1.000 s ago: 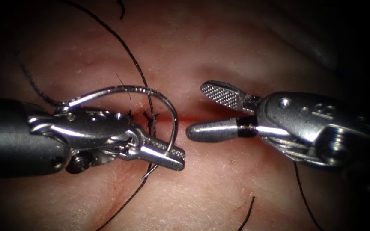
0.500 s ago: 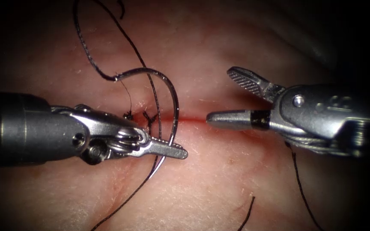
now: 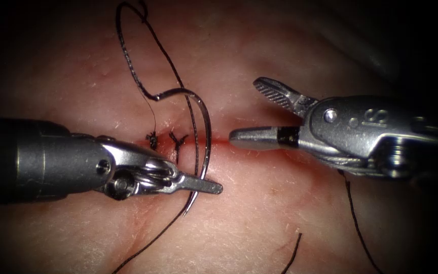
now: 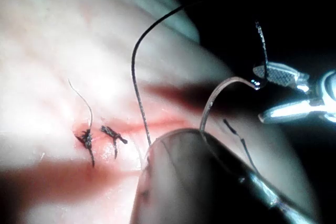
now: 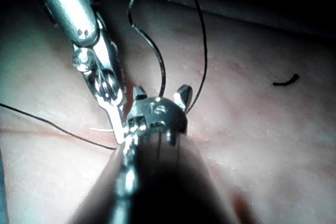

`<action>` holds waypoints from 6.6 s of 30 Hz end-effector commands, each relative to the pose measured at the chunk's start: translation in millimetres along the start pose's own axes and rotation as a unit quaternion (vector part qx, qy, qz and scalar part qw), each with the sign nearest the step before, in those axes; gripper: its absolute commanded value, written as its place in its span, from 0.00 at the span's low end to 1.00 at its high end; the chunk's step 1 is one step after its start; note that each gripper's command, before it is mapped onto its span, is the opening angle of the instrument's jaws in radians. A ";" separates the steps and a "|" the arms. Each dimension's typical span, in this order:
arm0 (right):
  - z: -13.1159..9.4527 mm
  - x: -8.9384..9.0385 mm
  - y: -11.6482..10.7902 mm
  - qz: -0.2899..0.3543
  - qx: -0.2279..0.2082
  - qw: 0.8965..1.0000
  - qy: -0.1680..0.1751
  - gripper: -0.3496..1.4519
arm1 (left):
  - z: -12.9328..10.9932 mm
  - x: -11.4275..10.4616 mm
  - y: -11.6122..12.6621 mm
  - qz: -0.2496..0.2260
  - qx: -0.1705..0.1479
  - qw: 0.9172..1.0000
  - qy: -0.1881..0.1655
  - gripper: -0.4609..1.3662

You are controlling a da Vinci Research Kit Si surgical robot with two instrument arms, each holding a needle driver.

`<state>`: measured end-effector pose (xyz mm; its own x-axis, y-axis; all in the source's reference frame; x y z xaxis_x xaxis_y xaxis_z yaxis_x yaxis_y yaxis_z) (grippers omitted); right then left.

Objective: Wound Closure
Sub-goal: Pass the needle from the left to the right gripper, then throw the needle through the target on top of the wound with the right gripper

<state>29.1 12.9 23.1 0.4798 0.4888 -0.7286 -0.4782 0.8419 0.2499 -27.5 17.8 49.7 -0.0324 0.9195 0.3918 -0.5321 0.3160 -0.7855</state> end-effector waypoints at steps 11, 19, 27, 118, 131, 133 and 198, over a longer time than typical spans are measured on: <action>1.5 0.6 -0.9 -0.002 0.004 1.000 0.001 0.80 | 0.3 -0.2 0.0 -0.014 0.000 1.000 0.000 0.06; 2.8 0.5 -1.0 0.007 0.000 1.000 -0.006 0.76 | 0.7 -0.4 0.1 0.000 0.003 1.000 0.004 0.06; 4.3 -0.1 -1.1 0.020 0.000 1.000 -0.018 0.74 | 1.0 -0.7 0.4 0.013 0.005 1.000 0.007 0.06; -0.5 -5.5 5.1 0.024 0.190 0.978 0.084 0.00 | -5.9 0.3 0.1 0.511 -0.030 0.839 0.185 0.06; -1.1 -5.2 5.2 -0.024 0.138 0.988 0.068 0.00 | -4.5 2.4 -1.1 0.588 0.066 0.782 0.197 0.06; -1.2 -5.0 5.2 -0.036 0.129 0.989 0.066 0.00 | -4.0 2.8 -1.1 0.580 0.095 0.784 0.198 0.06; 12.0 -5.6 9.1 -0.305 0.059 0.942 0.130 0.00 | 10.2 0.2 -15.0 0.522 0.184 0.821 0.141 0.06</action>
<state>31.1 20.4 37.5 0.4364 -0.1604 -0.8854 -0.0711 0.9748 -0.2116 -28.1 11.0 66.4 -0.4628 0.6785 -0.5705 -0.5674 -0.7212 -0.3975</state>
